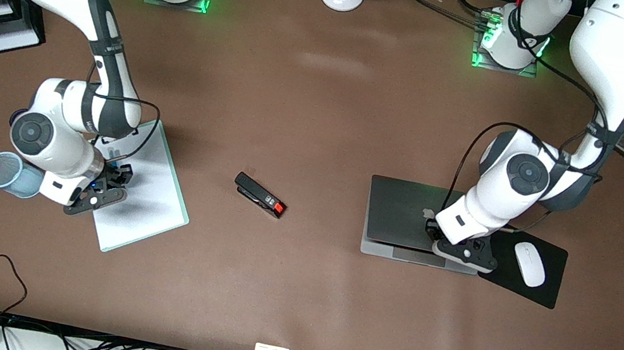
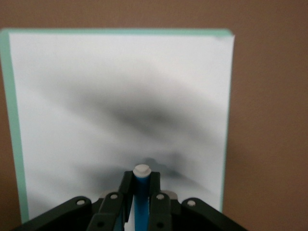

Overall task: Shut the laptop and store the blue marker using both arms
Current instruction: 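Lift the marker toward the pen cup while the left gripper presses the lid shut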

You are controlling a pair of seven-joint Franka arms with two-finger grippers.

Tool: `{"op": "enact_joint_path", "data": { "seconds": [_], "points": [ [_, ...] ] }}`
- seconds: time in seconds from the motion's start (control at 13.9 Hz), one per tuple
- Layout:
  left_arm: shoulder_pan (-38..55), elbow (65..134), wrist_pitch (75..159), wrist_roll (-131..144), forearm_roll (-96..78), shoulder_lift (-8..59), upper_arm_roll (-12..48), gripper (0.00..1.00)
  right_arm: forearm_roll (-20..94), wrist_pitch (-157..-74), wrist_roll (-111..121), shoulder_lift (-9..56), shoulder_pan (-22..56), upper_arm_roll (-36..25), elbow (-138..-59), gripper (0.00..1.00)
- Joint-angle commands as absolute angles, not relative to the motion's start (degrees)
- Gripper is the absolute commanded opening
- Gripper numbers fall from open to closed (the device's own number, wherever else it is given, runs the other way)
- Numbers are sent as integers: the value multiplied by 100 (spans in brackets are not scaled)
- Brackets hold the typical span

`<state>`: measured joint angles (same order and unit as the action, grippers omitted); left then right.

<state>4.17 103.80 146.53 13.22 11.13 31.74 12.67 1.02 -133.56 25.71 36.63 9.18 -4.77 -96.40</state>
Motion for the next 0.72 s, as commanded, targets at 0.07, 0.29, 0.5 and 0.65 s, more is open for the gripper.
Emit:
{"op": "enact_joint_path", "data": {
  "seconds": [0.07,0.29,0.5,0.65],
  "points": [
    [378,9617,14669,1344,1450,3945,1292,0,114,-13324,2916,3200,923,-492,-9712,0],
    [413,9554,14782,1354,1450,4191,1292,0,193,-13333,3837,2919,835,-492,-9642,0],
    [369,9562,15187,1362,1485,4482,1283,0,822,-13333,5058,2716,800,-483,-9633,0],
    [360,9562,15231,1354,1485,4526,1283,0,1674,-13316,6120,2672,756,-510,-9624,0]
  ]
}}
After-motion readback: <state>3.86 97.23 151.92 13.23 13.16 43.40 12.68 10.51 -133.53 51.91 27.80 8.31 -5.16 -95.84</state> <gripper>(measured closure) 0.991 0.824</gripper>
